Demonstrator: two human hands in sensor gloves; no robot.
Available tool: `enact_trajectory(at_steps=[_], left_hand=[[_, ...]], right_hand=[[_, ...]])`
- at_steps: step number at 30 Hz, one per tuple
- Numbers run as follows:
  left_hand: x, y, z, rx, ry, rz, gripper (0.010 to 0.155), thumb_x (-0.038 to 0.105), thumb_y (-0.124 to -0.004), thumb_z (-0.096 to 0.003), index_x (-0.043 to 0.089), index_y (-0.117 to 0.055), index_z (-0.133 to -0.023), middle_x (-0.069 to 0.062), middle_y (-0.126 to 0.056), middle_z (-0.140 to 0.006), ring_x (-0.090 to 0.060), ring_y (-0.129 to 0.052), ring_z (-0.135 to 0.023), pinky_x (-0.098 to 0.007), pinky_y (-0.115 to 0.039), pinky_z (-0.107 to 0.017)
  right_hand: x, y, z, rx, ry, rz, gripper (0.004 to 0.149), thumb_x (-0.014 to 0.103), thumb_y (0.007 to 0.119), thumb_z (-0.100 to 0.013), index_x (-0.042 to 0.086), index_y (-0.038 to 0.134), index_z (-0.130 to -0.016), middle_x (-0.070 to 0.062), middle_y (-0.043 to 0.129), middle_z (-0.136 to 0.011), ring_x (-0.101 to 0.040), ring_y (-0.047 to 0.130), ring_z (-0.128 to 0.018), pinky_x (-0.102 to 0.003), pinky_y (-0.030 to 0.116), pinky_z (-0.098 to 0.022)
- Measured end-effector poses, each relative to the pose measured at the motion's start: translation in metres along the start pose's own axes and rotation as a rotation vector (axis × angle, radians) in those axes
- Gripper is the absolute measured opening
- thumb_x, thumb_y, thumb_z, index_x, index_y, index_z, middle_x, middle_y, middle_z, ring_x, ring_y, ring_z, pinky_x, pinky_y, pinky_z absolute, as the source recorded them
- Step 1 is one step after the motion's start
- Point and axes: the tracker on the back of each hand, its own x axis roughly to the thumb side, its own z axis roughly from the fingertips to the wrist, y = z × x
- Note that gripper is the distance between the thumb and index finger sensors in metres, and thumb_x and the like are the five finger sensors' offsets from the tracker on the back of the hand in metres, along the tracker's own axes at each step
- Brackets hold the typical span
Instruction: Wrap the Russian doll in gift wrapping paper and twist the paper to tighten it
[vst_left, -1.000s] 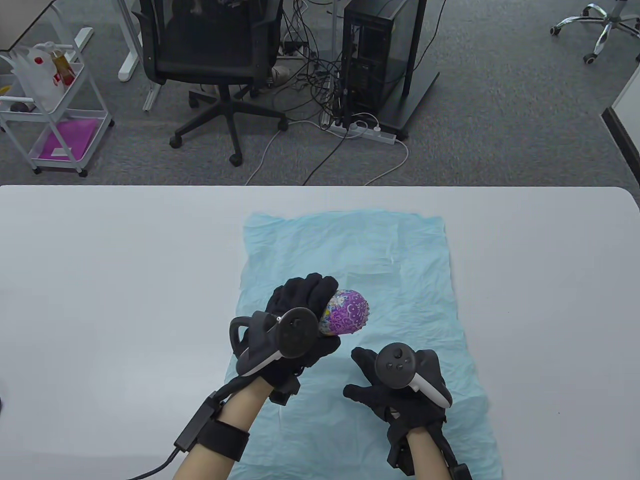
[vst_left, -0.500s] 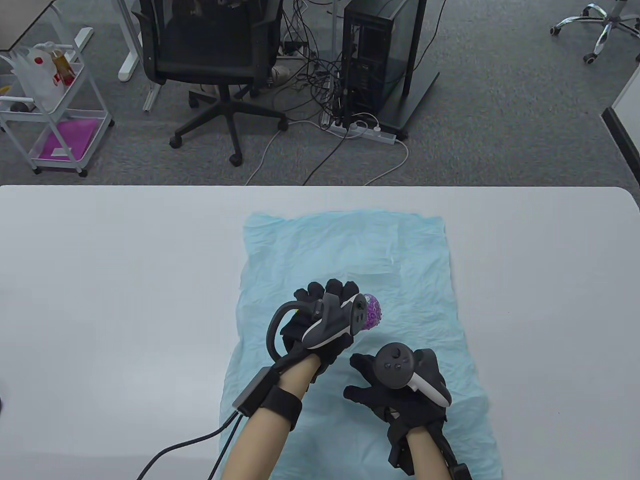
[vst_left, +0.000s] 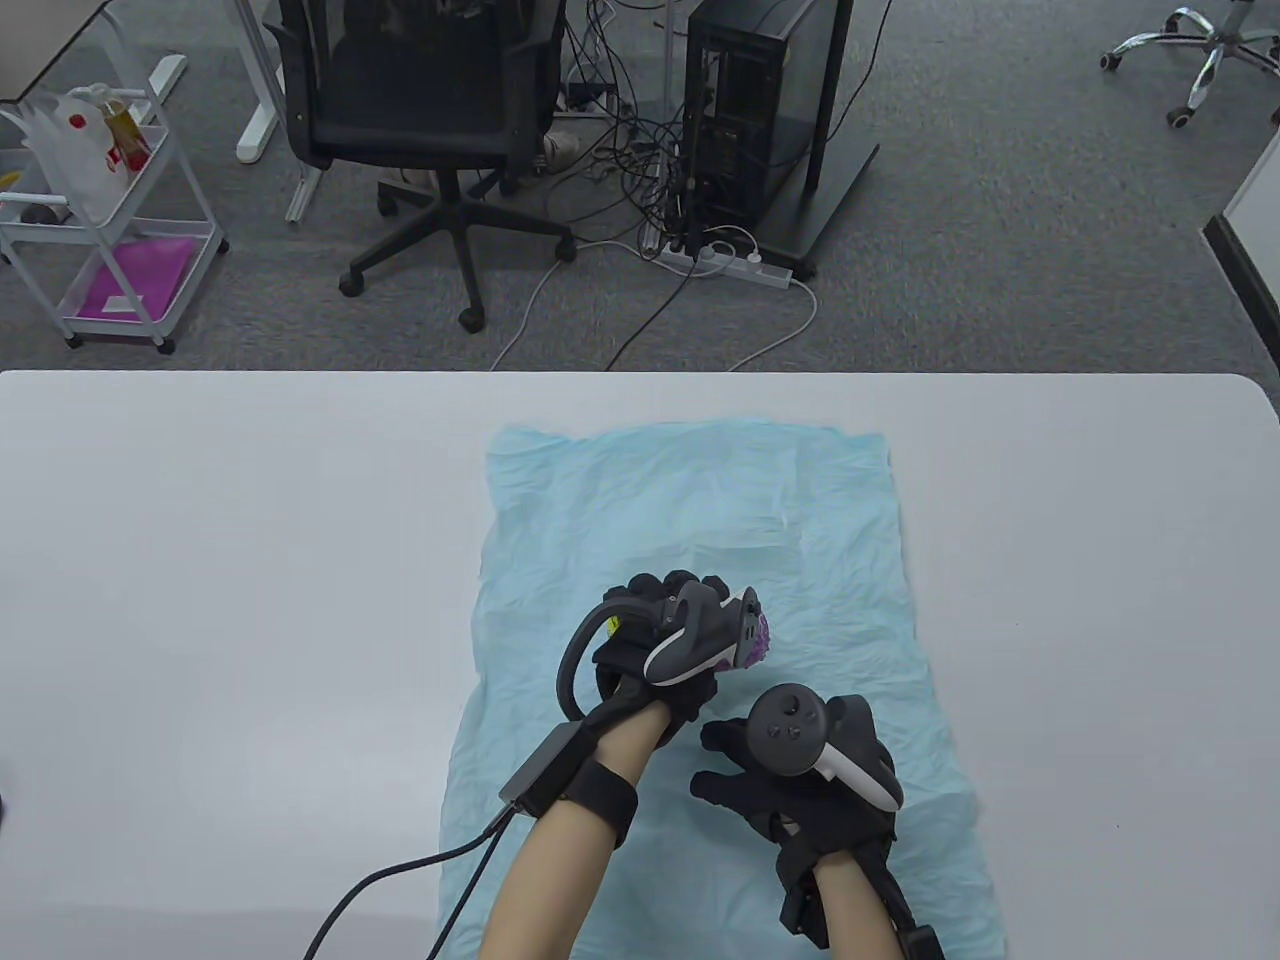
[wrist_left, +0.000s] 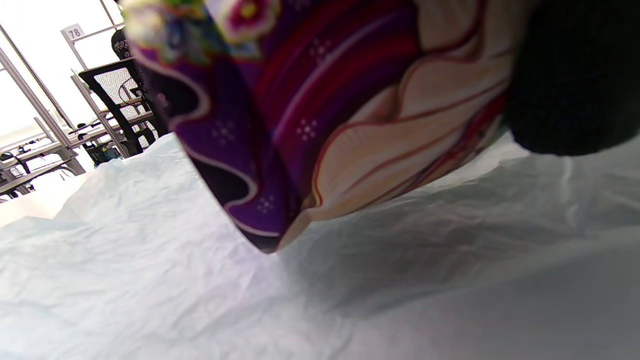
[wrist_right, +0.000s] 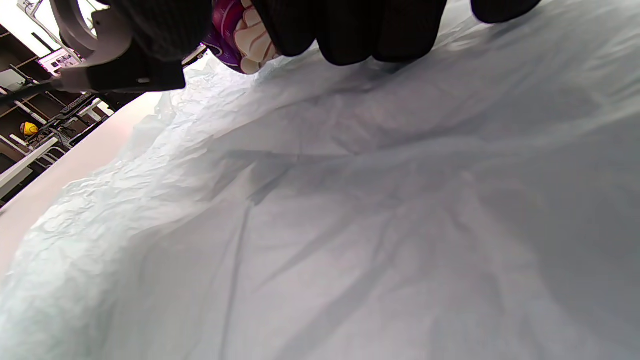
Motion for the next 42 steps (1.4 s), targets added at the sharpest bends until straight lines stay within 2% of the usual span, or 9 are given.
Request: enact_trajectory(at_steps=[7,12,20,31,42], left_hand=[[0.006,-0.006,-0.002,-0.023,-0.005,-0.032,0.099,0.068,-0.090,-0.0259,0.051,-0.032,-0.104,0.016,-0.045,-0.115,-0.024,-0.067,-0.108,-0.047,-0.060,-0.082],[0.012,-0.005,0.000,0.003,-0.016,-0.083,0.099,0.068,-0.089,-0.0257,0.051,-0.032,-0.104,0.015,-0.046,-0.115,-0.024,-0.067,-0.108,-0.048,-0.061,-0.082],[0.013,-0.002,0.005,-0.071,-0.024,-0.068,0.099,0.067,-0.086,-0.0287,0.050,-0.025,-0.105,0.014,-0.039,-0.117,-0.024,-0.060,-0.111,-0.049,-0.054,-0.084],[0.000,0.003,0.006,-0.068,-0.065,0.020,0.100,0.068,-0.084,-0.0278,0.051,-0.021,-0.105,0.016,-0.030,-0.120,-0.020,-0.054,-0.117,-0.049,-0.049,-0.086],[-0.017,0.008,0.019,-0.009,-0.097,0.022,0.096,0.066,-0.081,-0.0291,0.050,-0.024,-0.105,0.016,-0.032,-0.120,-0.019,-0.057,-0.116,-0.050,-0.048,-0.086]], right_hand=[[0.001,0.000,0.000,0.002,0.004,0.004,0.064,0.056,0.072,-0.051,0.022,0.060,-0.105,-0.008,0.063,-0.115,-0.037,0.065,-0.107,-0.068,0.050,-0.073],[0.002,0.001,-0.001,0.006,0.006,0.003,0.065,0.056,0.071,-0.051,0.022,0.058,-0.105,-0.008,0.061,-0.116,-0.037,0.063,-0.108,-0.068,0.050,-0.073],[0.000,0.001,-0.001,0.007,0.004,-0.014,0.066,0.057,0.071,-0.052,0.022,0.057,-0.106,-0.008,0.061,-0.116,-0.036,0.062,-0.108,-0.068,0.050,-0.073],[-0.002,-0.003,0.001,-0.010,0.000,-0.027,0.066,0.056,0.072,-0.051,0.021,0.059,-0.105,-0.010,0.062,-0.116,-0.038,0.065,-0.107,-0.068,0.051,-0.072],[-0.001,-0.010,0.005,-0.047,0.017,0.039,0.065,0.055,0.072,-0.051,0.021,0.060,-0.105,-0.009,0.064,-0.115,-0.038,0.067,-0.106,-0.068,0.051,-0.072]])
